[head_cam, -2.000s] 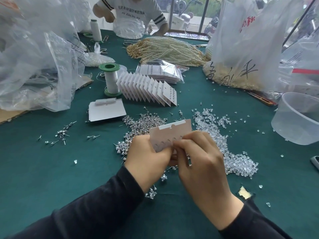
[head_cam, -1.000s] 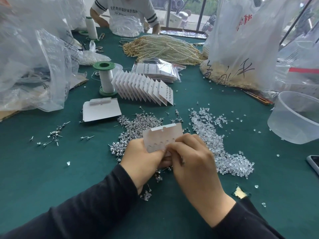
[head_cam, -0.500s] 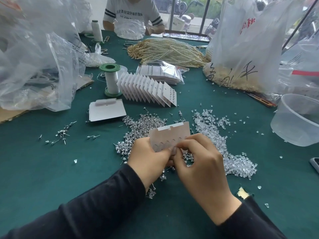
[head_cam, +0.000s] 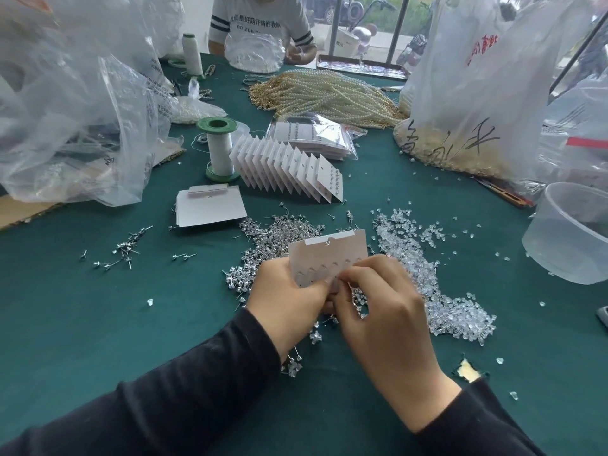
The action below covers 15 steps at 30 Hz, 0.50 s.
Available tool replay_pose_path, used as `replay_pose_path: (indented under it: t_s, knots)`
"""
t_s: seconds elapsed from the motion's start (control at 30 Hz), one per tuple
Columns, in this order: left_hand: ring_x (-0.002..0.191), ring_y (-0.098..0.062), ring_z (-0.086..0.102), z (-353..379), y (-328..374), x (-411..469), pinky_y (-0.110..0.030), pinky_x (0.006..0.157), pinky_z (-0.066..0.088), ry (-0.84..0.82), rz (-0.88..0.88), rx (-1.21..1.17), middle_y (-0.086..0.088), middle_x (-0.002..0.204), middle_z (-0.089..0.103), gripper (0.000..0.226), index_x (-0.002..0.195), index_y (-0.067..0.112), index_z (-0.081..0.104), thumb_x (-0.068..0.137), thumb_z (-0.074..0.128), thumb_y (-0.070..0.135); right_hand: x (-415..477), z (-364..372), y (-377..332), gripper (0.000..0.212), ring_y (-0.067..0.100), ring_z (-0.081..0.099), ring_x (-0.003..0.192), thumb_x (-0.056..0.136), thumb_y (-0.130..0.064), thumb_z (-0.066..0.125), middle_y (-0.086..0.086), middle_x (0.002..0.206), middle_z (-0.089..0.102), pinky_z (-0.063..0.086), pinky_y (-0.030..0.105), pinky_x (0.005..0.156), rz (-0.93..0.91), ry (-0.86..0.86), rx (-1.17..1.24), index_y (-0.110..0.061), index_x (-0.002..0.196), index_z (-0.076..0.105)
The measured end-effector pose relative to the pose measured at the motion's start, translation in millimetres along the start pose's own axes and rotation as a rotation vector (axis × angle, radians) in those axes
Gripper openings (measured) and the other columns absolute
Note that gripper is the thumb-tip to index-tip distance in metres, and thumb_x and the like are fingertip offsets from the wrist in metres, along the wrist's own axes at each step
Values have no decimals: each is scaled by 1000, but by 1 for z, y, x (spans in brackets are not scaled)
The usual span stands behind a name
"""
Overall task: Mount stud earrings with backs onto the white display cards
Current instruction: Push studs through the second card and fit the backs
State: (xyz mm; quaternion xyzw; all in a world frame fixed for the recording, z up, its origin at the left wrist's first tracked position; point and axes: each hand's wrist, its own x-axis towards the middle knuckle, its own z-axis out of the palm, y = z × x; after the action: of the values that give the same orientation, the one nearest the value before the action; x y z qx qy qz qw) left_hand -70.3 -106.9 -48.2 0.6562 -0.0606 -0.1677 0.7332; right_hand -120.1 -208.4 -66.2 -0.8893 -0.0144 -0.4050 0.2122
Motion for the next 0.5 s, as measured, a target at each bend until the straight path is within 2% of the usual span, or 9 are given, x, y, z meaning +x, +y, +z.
replay_pose_path:
  t_s: [0.1,0.2,0.27,0.33,0.37,0.43,0.47,0.5]
  knots:
    - [65,-17,65,0,1,-1,-31,59,57,-15,3,-1,-8,76,70,24,75,14,67,78,60,-9,0,0,-1,4,26,57,67,73,1,64,10,73,61,42,25,67,-7,6,-7,0,70,65]
    - [66,-18,66,-1,1,-1,-36,62,57,-30,42,4,-7,76,71,25,73,13,67,79,59,-10,0,1,-2,5,27,56,67,75,2,63,11,73,62,43,26,67,-33,15,-33,0,70,64]
    - [66,-17,66,-1,2,-1,-33,60,59,-55,48,5,-8,77,71,21,76,13,67,79,60,-7,0,-1,0,8,27,57,69,79,1,60,11,75,61,43,26,70,-28,29,-24,1,72,64]
    - [65,-15,67,-4,8,-1,-25,56,56,-158,19,2,-8,79,71,8,80,12,68,80,64,4,2,-5,4,13,26,57,72,82,-4,55,11,77,61,44,23,73,-21,58,10,2,75,65]
    - [66,-17,67,-6,13,1,-24,56,56,-253,-27,-17,-8,81,71,9,82,10,69,77,69,18,3,-7,6,14,25,57,73,83,-5,54,11,78,61,43,22,74,-20,77,30,2,77,65]
    - [68,-22,67,-20,25,7,-27,58,56,-423,-142,-71,-12,84,71,54,84,7,73,58,71,54,7,-12,7,11,22,57,74,83,-4,56,8,79,59,45,22,73,3,109,88,2,79,64]
    - [70,-24,67,-28,32,11,-27,59,56,-458,-151,-71,-15,85,70,69,87,6,73,54,67,66,8,-14,7,8,19,56,74,83,-3,58,6,79,58,45,21,72,29,121,132,1,79,64]
    - [72,-24,66,-37,38,15,-24,60,55,-431,-110,-36,-15,85,71,71,90,7,72,57,61,69,10,-15,7,5,15,55,74,81,-1,59,4,79,57,44,18,71,60,125,187,-2,80,63]
